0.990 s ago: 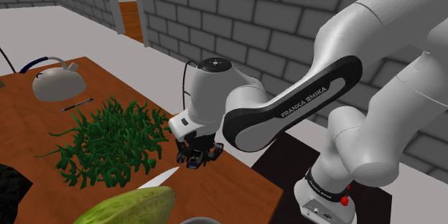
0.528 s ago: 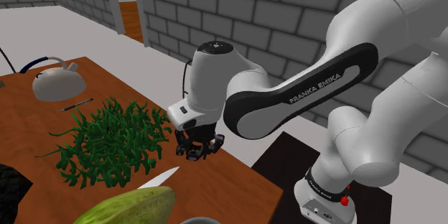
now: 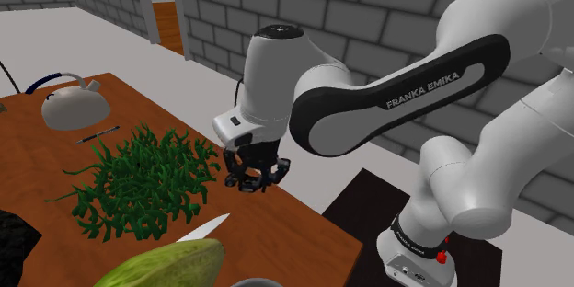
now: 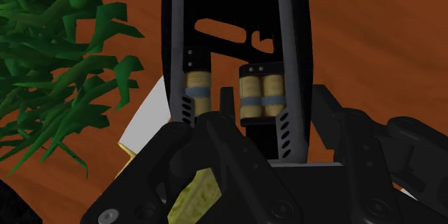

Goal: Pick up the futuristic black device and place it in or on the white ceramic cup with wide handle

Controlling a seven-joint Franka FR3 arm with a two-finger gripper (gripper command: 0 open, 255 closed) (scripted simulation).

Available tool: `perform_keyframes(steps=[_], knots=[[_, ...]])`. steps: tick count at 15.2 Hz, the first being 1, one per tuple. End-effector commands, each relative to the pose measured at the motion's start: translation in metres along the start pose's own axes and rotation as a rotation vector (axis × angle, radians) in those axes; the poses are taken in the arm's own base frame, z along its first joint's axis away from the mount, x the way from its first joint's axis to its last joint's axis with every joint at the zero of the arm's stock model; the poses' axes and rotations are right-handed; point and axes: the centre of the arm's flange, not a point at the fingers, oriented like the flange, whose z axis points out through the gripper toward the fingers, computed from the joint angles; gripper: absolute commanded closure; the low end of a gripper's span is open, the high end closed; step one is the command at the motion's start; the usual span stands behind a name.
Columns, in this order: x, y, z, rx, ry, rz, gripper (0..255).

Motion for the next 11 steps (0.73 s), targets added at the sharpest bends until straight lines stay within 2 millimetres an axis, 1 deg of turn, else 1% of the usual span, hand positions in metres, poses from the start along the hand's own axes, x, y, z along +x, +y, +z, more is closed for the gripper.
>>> perform_keyframes(steps=[1,2,11], knots=[[0.0,0.002,-0.011,0.0,0.0,0.0,255],[0.0,0.002,-0.015,0.0,0.0,0.0,255],[0.113,-0.034,-0.025,0.0,0.0,0.0,255]])
